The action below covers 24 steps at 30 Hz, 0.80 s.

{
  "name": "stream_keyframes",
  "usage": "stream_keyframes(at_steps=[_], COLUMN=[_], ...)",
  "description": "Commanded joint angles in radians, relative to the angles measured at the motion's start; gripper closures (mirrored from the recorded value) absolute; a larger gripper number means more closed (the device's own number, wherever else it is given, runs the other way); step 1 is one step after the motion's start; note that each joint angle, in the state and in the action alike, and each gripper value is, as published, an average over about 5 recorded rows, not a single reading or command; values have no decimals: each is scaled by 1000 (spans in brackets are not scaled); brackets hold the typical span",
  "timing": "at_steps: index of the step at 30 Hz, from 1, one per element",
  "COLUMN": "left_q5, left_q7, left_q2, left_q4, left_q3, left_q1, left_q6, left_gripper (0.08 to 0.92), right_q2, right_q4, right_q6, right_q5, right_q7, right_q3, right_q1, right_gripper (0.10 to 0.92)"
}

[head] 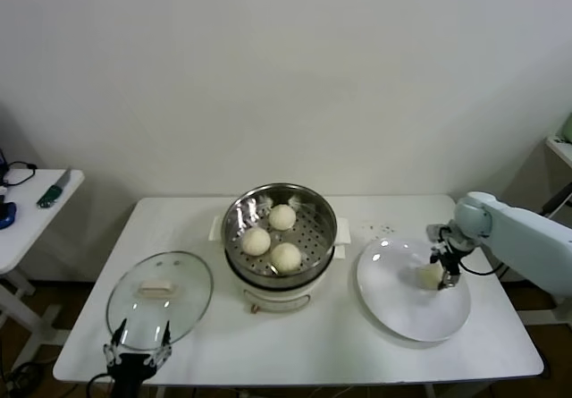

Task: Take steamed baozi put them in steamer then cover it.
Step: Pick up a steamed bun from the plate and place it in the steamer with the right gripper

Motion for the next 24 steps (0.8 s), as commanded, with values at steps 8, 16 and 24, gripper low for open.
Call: stream_keyframes(at_steps=[8, 16, 24], left_q5=[9, 11, -5], left_q7=[2, 5, 5], left_q2=[-1, 7, 18], left_q4=[-21, -41, -68], left_q3=[26, 46, 54], left_q1=[-9, -3, 11], left_q6=[3, 1, 6], left_gripper=[177, 177, 177], right_q2=[113, 303, 441], right_q4=[24, 38, 90], right_q6=[-67, -127, -174], right_q5=[413, 741, 897], right_q7=[4, 27, 71], right_q3=[-319, -484, -555], right_q1=[471, 720, 766], right_gripper=[353, 347, 349])
